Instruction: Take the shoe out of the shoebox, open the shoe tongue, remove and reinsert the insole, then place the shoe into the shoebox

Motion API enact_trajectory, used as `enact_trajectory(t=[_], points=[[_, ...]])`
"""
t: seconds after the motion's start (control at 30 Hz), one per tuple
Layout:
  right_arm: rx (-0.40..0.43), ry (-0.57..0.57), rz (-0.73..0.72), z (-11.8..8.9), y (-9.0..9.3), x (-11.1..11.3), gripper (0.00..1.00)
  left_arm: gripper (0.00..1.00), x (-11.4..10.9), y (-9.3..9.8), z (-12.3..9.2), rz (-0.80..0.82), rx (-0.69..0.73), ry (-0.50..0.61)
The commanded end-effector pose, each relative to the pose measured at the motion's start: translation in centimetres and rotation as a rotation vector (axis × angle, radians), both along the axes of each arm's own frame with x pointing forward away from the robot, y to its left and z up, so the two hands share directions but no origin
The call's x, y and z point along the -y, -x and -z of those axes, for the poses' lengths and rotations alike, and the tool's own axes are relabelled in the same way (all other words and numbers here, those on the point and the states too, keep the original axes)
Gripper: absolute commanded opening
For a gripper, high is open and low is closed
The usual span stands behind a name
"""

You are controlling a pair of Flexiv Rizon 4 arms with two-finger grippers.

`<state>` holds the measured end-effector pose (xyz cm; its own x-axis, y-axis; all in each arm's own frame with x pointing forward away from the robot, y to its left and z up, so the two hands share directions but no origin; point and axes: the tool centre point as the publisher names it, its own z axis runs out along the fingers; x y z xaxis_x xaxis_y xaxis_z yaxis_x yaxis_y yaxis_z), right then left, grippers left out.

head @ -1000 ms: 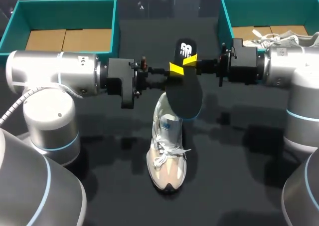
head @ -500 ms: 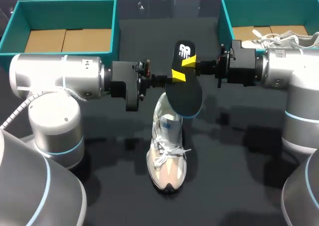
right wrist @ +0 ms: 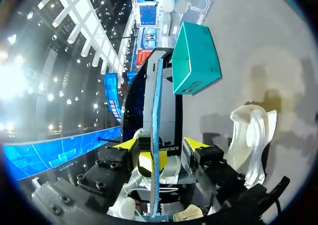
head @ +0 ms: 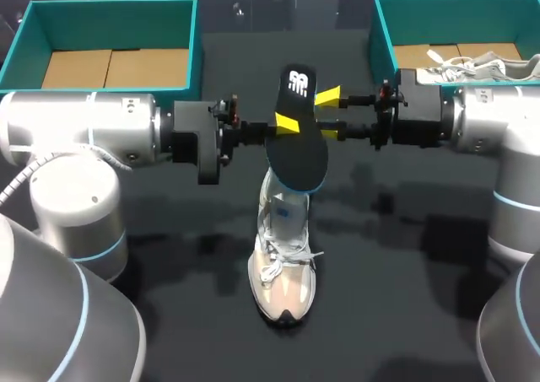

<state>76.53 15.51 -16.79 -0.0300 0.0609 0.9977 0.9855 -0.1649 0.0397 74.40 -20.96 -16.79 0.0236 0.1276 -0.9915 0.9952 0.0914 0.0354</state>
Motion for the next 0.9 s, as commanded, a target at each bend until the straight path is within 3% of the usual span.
enact_trajectory(t=[0.03, 0.27, 0.4, 0.9], points=[[-0.007, 0.002, -0.001, 0.0, 1.2, 2.1, 1.0, 0.0, -3.0, 1.2, -0.9, -0.019, -0.044, -0.011], [-0.004, 0.002, 0.028, 0.2, 1.5, 2.8, 1.0, 0.0, -4.2, 1.5, -1.8, -0.09, -0.395, 0.032], [-0.004, 0.002, 0.028, 0.2, 1.5, 2.8, 1.0, 0.0, -4.1, 0.9, -2.1, -0.058, -0.845, 0.024], [-0.004, 0.002, 0.028, 0.2, 1.5, 2.8, 1.0, 0.0, -4.1, 0.9, -2.1, -0.058, -0.845, 0.024]])
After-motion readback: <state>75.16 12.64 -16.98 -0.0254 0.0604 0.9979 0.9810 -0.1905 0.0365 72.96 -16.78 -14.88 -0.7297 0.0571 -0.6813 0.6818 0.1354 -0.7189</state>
